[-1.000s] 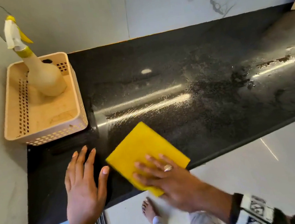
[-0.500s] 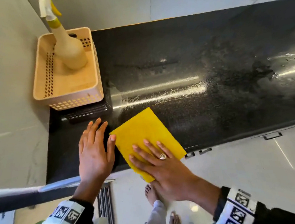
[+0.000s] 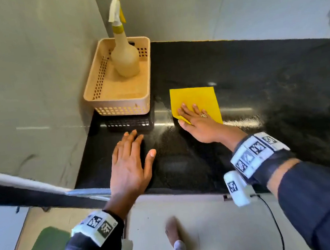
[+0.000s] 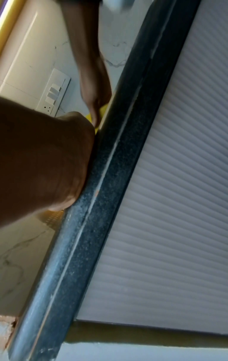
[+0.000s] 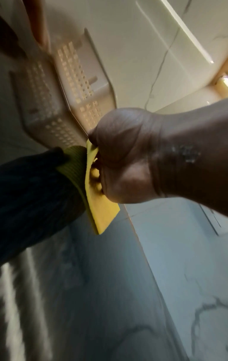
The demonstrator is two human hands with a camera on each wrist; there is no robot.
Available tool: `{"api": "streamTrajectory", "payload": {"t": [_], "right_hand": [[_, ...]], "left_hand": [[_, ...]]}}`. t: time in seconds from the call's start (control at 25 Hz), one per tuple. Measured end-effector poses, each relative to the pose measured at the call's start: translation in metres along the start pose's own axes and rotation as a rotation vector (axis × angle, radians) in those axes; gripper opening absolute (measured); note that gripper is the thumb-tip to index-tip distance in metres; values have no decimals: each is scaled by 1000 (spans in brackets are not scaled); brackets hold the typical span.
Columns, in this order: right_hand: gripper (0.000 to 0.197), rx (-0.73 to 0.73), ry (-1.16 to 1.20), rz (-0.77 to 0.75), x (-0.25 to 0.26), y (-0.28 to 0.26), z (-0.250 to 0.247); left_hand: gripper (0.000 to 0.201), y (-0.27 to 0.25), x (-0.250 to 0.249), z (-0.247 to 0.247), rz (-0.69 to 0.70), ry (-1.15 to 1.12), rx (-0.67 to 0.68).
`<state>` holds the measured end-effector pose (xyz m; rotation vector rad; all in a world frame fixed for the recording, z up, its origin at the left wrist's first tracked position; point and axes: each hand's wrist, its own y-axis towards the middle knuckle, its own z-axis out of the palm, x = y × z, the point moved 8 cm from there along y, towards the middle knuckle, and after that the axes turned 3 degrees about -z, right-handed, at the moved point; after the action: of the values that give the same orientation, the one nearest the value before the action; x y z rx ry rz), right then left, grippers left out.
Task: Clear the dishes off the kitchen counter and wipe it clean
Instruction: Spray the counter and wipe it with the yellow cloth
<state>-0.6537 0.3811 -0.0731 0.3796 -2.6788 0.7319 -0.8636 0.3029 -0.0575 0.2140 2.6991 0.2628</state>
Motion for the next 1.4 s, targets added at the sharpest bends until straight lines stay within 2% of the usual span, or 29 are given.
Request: {"api": "streamTrajectory", "payload": {"t": [0.16, 0.24, 0.32, 0.4, 0.48, 0.56, 0.6, 0.64, 0.68, 0.72, 0.76, 0.8, 0.88, 0.96, 1.04, 1.12, 1.24, 1.4], "right_hand": [[57, -24, -58, -15, 23, 95, -43], [58, -49, -86, -33, 31, 117, -46], [60, -61, -126, -64, 32, 108, -34], [61, -59, -147, -146, 37, 73, -13], [64, -26, -113, -290, 51, 17, 16], [68, 71, 30, -450, 68, -41, 48], [66, 130, 156, -467, 68, -63, 63], [62, 176, 336, -432, 69, -80, 69], [62, 171, 576, -313, 64, -89, 68], [62, 120, 865, -131, 52, -95, 60], [58, 75, 1148, 45, 36, -102, 55], [48, 41, 1420, 140, 25, -110, 48], [50, -59, 1791, 163, 4, -122, 21], [50, -216, 1989, 152, -23, -135, -6], [46, -374, 2048, 151, -49, -145, -26], [51, -489, 2106, 146, -77, -157, -40], [49, -551, 2123, 115, -106, -173, -54], [43, -599, 2064, 148, -133, -178, -57]], "left_hand": [[56, -1, 2, -4, -15, -36, -27], [58, 1, 5, -4, -47, -50, -21], [62, 1, 7, -4, -64, -96, -15], [65, 0, 10, -6, -119, -198, -32], [72, 7, 23, -13, -308, -416, -91], [85, 24, 39, -17, -602, -714, -124], [87, 37, 47, -15, -753, -866, -125], [86, 51, 53, -14, -891, -999, -108], [82, 66, 56, -13, -984, -1100, -75], [74, 80, 55, -14, -1026, -1161, -40], [61, 91, 52, -16, -1036, -1173, -13], [46, 99, 48, -18, -1036, -1164, 0], [26, 108, 36, -19, -1035, -1134, -8], [22, 114, 18, -14, -1018, -1132, 19], [25, 118, -6, -5, -1009, -1118, 77], [38, 122, -34, 12, -1017, -1103, 101], [50, 129, -79, 37, -1032, -1082, 113], [52, 140, -138, 68, -992, -1046, 170]]}}
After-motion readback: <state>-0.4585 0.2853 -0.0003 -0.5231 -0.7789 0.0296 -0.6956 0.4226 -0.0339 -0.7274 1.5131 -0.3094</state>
